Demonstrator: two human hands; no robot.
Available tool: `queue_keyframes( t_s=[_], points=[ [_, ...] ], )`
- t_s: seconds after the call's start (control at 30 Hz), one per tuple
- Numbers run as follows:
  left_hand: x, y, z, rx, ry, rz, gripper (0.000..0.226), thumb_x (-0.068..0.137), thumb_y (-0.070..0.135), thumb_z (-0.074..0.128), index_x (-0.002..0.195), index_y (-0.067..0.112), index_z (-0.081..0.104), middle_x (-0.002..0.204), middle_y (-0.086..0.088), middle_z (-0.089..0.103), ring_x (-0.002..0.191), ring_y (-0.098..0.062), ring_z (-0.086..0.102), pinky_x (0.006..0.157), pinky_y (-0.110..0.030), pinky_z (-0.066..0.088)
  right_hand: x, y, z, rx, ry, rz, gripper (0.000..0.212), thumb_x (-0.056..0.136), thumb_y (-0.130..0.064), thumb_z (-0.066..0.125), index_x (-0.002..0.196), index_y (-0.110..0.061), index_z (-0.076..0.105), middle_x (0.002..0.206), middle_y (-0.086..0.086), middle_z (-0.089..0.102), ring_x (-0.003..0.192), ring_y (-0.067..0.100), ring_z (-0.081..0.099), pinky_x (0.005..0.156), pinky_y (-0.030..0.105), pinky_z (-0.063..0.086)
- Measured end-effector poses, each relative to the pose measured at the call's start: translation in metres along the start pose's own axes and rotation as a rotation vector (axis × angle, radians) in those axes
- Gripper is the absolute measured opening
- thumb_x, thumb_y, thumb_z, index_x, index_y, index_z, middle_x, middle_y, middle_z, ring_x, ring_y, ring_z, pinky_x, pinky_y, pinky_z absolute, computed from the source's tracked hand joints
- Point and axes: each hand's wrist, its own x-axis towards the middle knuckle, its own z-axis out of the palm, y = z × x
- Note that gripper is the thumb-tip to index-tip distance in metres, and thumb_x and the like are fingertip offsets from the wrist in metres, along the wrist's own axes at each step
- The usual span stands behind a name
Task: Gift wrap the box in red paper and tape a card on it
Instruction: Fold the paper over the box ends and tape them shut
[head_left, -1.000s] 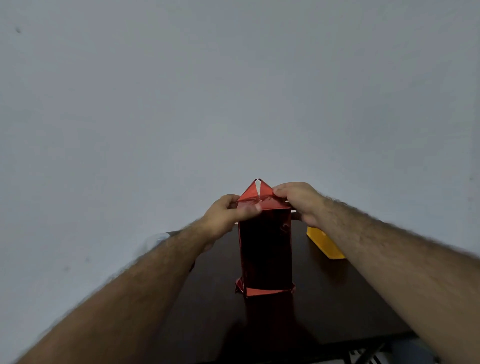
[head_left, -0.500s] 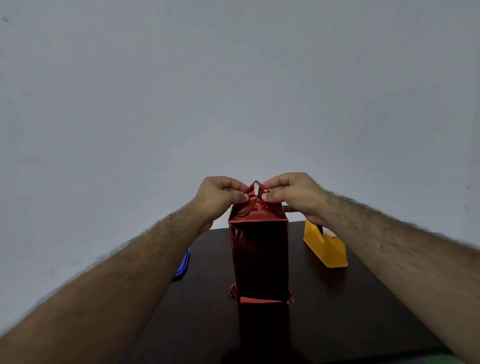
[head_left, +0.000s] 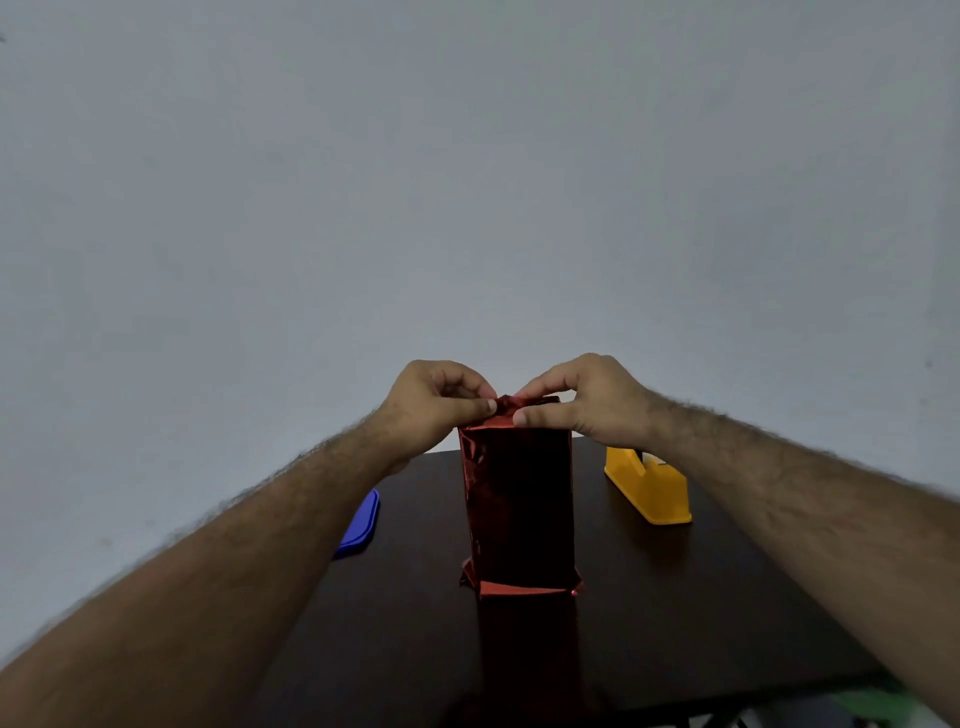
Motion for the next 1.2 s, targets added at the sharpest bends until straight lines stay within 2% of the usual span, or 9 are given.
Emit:
queue_keyframes(
  t_s=[0.1,0.27,0.4,0.57,0.67,0.77,0.87,1.0,1.2],
  points=[
    [-0.001,0.000,-0.004,0.067,-0.037,0.027,0.006,0.092,0.007,0.081,0.092,0.013,0.082,0.085,-0.008,0.078,0.078,-0.014,0.072,0.075,-0.026,0.057,-0.004,-0.004,-0.001,-0.100,-0.006,-0.057,0.036,0.081,-0.053,0.085,0.114,-0.037,0.083,0.112,-0.022,0.077,0.111,-0.006,0.065,0.103,0.026,0.051],
    [0.001,0.003,-0.007,0.079,-0.097,0.017,0.025,0.097,-0.002,0.066,0.107,0.014,0.082,0.094,0.002,0.081,0.091,-0.008,0.074,0.082,-0.020,0.055,-0.007,-0.004,-0.002,-0.404,-0.111,-0.134,0.056,0.079,-0.066,0.080,0.131,-0.047,0.071,0.115,-0.023,0.074,0.103,-0.003,0.059,0.087,0.016,0.043],
    [0.001,0.004,-0.005,0.094,-0.111,0.026,0.034,0.096,-0.008,0.059,0.114,0.011,0.082,0.102,-0.002,0.083,0.100,-0.010,0.076,0.089,-0.019,0.056,-0.007,0.003,-0.001,-0.448,-0.042,-0.177,0.050,0.086,-0.052,0.082,0.134,-0.044,0.071,0.112,-0.020,0.074,0.091,-0.008,0.055,0.080,0.009,0.036],
    [0.009,0.008,-0.005,0.103,-0.010,0.035,0.024,0.100,0.004,0.067,0.112,0.019,0.081,0.099,0.001,0.082,0.088,-0.018,0.079,0.088,-0.026,0.060,-0.008,0.004,-0.001,-0.436,-0.040,-0.179,0.052,0.087,-0.037,0.085,0.135,-0.047,0.070,0.089,-0.037,0.058,0.085,-0.016,0.053,0.083,0.007,0.037],
    [0.017,0.012,-0.003,0.138,-0.016,0.046,0.022,0.097,0.010,0.075,0.114,0.022,0.081,0.104,0.005,0.081,0.084,-0.014,0.072,0.085,-0.022,0.058,-0.004,0.005,-0.003,-0.454,-0.050,-0.191,0.049,0.086,-0.036,0.086,0.132,-0.045,0.072,0.115,-0.020,0.075,0.105,-0.002,0.064,0.109,0.030,0.047],
    [0.022,0.016,-0.004,0.165,-0.189,-0.001,0.027,0.099,0.016,0.077,0.124,0.024,0.079,0.118,0.013,0.079,0.105,0.002,0.072,0.090,-0.015,0.054,-0.001,0.014,-0.004,-0.545,-0.046,-0.240,0.042,0.090,-0.028,0.082,0.127,-0.044,0.074,0.119,-0.012,0.078,0.112,0.012,0.068,0.111,0.044,0.048],
    [0.022,0.015,-0.003,0.126,-0.354,-0.073,0.025,0.103,0.015,0.070,0.127,0.017,0.079,0.121,0.009,0.079,0.117,-0.005,0.072,0.098,-0.020,0.055,0.000,0.020,-0.004,-0.589,-0.036,-0.286,0.039,0.095,-0.020,0.076,0.128,-0.041,0.075,0.118,-0.014,0.078,0.112,0.011,0.070,0.115,0.043,0.046],
    [0.019,0.007,-0.001,0.072,-0.306,-0.083,0.024,0.108,0.018,0.063,0.124,0.017,0.080,0.121,0.007,0.080,0.119,-0.008,0.072,0.108,-0.030,0.053,0.000,0.027,-0.002,-0.537,0.016,-0.303,0.038,0.096,-0.021,0.076,0.129,-0.040,0.075,0.120,-0.017,0.077,0.113,0.005,0.069,0.125,0.035,0.033],
    [0.016,0.003,-0.003,0.060,-0.173,-0.068,0.015,0.095,0.012,0.079,0.109,0.013,0.085,0.108,0.003,0.083,0.107,-0.010,0.076,0.096,-0.024,0.057,0.003,0.028,0.007,-0.675,0.107,-0.492,0.027,0.094,-0.020,0.072,0.116,-0.033,0.080,0.100,-0.009,0.081,0.096,0.018,0.076,0.105,0.043,0.051]
  ],
)
